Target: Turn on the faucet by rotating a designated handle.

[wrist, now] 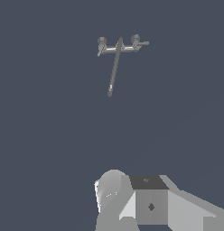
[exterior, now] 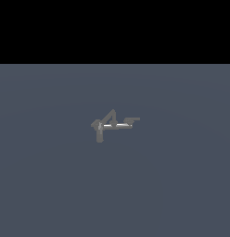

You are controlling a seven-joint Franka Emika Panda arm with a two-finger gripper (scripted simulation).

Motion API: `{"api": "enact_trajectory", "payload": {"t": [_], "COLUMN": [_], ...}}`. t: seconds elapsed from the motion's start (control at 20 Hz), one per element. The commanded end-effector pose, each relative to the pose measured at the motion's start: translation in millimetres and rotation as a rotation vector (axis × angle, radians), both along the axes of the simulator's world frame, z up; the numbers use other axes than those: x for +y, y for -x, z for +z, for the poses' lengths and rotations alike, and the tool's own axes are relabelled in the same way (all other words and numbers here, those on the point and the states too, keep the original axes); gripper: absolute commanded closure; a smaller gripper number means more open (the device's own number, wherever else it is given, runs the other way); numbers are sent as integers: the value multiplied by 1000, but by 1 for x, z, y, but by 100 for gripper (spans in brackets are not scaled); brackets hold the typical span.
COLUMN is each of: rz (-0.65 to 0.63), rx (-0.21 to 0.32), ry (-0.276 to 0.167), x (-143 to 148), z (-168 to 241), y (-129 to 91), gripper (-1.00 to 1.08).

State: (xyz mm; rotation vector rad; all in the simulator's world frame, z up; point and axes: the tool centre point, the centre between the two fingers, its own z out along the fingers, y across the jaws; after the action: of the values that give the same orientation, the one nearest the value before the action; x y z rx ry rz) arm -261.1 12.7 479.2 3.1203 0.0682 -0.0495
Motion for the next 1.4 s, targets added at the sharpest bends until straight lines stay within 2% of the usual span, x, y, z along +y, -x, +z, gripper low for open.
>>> {"api": "enact_trajectory", "payload": {"t": [0.0, 0.35, 0.65, 0.95, 1.35], "rz": [0, -29, -101, -214, -405], "rx": [0, -1, -2, -5, -9], "ry": [0, 0, 0, -1, -2], "x": [0, 4, 13, 25, 37], "z": [0, -8, -28, -60, -113], "y": [0, -6, -23, -51, -100], "gripper": [108, 108, 108, 108, 108]}}
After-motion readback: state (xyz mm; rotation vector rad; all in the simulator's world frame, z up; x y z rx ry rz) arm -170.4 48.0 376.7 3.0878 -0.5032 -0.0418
